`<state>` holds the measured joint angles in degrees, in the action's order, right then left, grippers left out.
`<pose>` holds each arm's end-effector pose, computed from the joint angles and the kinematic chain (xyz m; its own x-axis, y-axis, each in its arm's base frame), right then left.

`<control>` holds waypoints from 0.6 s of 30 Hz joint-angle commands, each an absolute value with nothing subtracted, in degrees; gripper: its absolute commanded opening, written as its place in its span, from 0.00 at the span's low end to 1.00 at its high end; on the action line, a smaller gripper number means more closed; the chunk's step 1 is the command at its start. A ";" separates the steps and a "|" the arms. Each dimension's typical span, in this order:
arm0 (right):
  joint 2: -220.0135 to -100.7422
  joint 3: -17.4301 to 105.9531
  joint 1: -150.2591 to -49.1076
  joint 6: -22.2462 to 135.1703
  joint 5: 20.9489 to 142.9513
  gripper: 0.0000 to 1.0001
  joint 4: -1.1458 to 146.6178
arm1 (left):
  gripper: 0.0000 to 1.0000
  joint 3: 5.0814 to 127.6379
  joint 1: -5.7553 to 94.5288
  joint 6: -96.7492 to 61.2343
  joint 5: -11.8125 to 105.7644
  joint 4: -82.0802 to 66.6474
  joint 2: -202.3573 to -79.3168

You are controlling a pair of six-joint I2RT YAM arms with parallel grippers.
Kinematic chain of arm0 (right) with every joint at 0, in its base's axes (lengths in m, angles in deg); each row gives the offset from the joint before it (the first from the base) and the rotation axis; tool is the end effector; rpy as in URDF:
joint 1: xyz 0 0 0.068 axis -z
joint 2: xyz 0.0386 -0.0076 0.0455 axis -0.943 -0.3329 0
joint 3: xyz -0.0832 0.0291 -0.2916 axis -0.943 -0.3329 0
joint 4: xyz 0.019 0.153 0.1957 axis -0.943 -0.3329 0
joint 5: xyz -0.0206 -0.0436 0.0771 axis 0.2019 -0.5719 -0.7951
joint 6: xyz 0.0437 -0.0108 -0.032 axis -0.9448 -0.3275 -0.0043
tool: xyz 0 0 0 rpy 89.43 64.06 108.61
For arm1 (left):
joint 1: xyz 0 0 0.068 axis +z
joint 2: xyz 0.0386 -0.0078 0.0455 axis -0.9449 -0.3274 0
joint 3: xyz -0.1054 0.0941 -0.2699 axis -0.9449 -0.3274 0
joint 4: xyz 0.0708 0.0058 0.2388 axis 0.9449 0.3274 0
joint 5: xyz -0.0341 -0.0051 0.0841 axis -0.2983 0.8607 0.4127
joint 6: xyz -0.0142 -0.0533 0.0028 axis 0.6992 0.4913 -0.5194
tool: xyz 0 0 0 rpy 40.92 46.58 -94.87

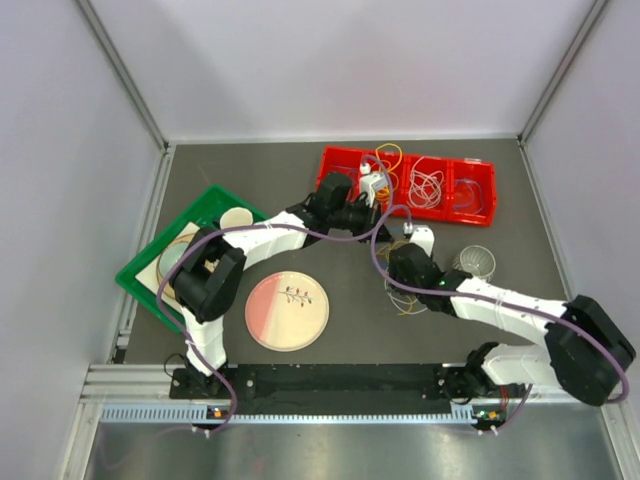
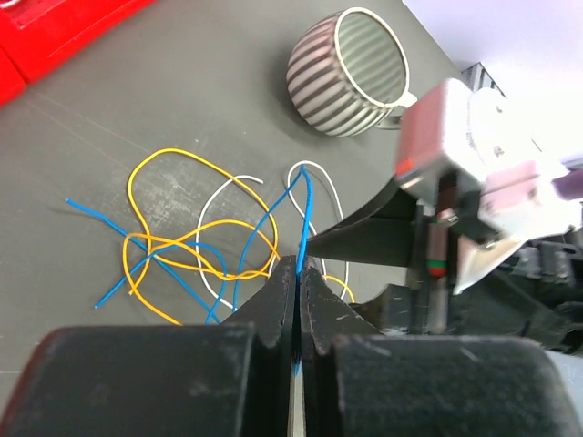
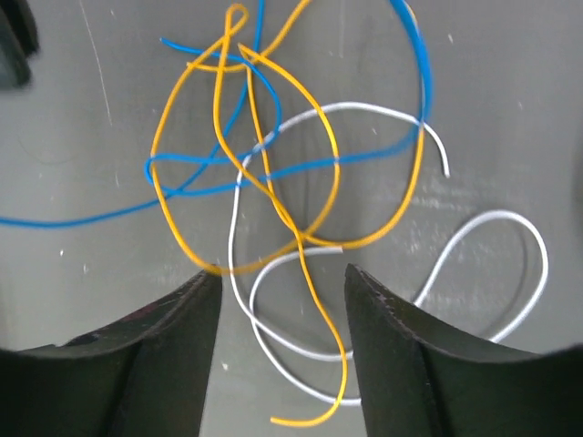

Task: Untangle the cables

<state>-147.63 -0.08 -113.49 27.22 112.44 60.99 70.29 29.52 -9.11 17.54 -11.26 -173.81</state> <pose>0.1581 0.1272 0.2151 -0.7098 0.0804 -0.6998 -0.0308 0.9890 0.1449 0.3108 -0.3043 0.2756 -0.6382 0.1976 -0.7441 0.7594 0.3206 -0.5662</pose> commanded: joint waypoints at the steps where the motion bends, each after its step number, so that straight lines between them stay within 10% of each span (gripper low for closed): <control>1: -151.71 4.57 -113.18 32.59 114.02 0.52 66.56 | 0.00 72.85 29.40 -9.47 16.30 -12.64 -172.31; 18: -150.93 5.54 -113.18 37.53 115.26 0.48 69.82 | 0.00 72.76 30.72 -7.99 16.21 -13.08 -172.13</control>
